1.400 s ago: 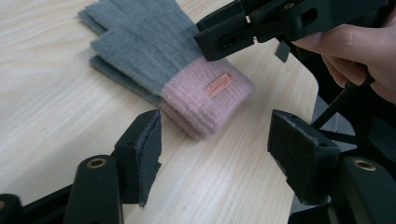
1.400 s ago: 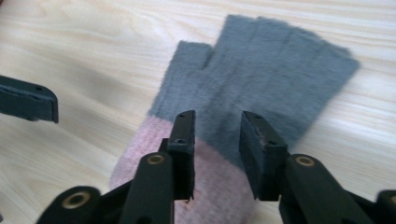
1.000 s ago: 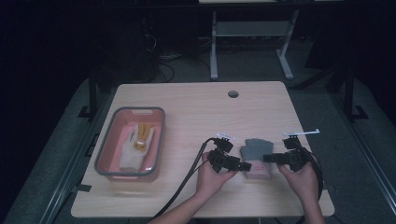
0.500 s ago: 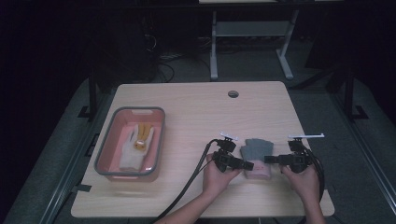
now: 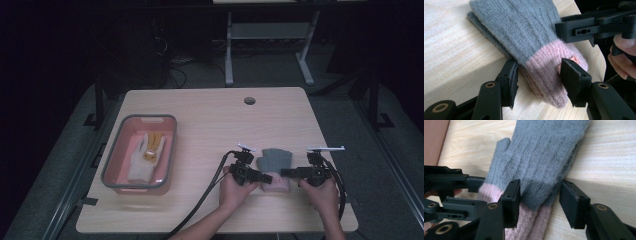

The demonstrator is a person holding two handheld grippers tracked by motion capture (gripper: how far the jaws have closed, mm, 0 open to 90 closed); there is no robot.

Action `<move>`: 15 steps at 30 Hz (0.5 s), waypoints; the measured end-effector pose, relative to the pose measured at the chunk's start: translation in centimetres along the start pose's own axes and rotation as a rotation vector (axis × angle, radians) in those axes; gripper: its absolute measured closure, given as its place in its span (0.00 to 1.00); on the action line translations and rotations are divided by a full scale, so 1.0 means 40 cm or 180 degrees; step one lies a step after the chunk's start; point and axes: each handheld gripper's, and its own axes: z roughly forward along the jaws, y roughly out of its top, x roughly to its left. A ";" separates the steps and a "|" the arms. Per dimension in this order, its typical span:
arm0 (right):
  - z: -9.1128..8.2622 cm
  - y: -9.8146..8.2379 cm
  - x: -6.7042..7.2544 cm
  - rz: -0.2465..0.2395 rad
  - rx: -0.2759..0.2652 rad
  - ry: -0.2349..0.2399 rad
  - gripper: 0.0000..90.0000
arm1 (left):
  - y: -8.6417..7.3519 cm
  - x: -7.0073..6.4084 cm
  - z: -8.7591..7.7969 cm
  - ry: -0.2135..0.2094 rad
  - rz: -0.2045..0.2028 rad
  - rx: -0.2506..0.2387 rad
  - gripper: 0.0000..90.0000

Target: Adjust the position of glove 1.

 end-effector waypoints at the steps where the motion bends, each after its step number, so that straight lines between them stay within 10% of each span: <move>1: 0.000 -0.001 0.000 0.0013 -0.0004 0.0013 0.58 | 0.000 0.000 0.000 0.0002 0.0000 0.0000 0.55; 15: 0.013 -0.009 -0.013 0.0227 -0.0049 0.0257 0.69 | 0.000 0.008 0.009 -0.0109 -0.0160 -0.0023 0.61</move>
